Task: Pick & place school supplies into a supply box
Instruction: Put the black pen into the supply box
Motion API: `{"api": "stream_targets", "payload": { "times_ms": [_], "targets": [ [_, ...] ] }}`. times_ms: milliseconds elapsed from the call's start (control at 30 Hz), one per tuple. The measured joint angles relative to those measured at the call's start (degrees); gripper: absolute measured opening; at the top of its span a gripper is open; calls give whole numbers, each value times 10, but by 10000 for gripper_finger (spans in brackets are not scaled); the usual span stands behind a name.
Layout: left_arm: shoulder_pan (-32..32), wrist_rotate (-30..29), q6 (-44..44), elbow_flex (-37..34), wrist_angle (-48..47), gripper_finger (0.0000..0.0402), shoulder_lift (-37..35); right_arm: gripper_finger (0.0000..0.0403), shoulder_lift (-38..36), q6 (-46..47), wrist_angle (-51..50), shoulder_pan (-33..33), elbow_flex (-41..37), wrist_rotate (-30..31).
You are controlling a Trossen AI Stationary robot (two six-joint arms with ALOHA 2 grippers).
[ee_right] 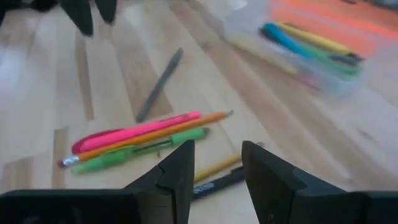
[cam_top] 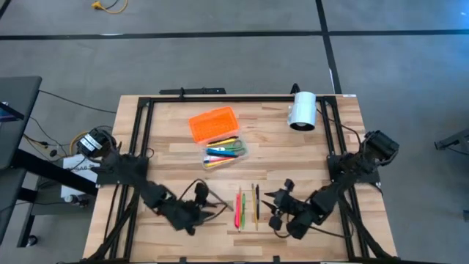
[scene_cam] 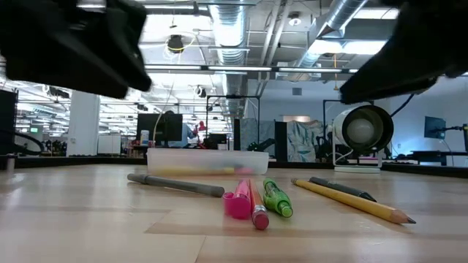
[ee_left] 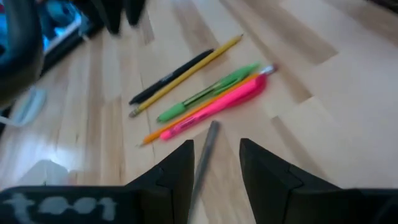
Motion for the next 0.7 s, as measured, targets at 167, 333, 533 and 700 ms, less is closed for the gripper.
{"api": "stream_targets", "payload": {
  "times_ms": [167, 333, 533, 700],
  "targets": [
    [-51, -50, 5, -37, 65, 121, 0, 127, 39, -32, 62, -28, 0, -34],
    [-79, -86, -10, -51, 82, 121, 0, 127, 71, 13, 74, -48, 0, -61],
    [-84, -90, -15, -51, 82, 121, 0, 127, 91, 37, 75, -54, 0, -70],
    [-84, -90, -15, -51, 82, 121, 0, 127, 91, 47, 75, -51, 0, -72]
  ]
}}
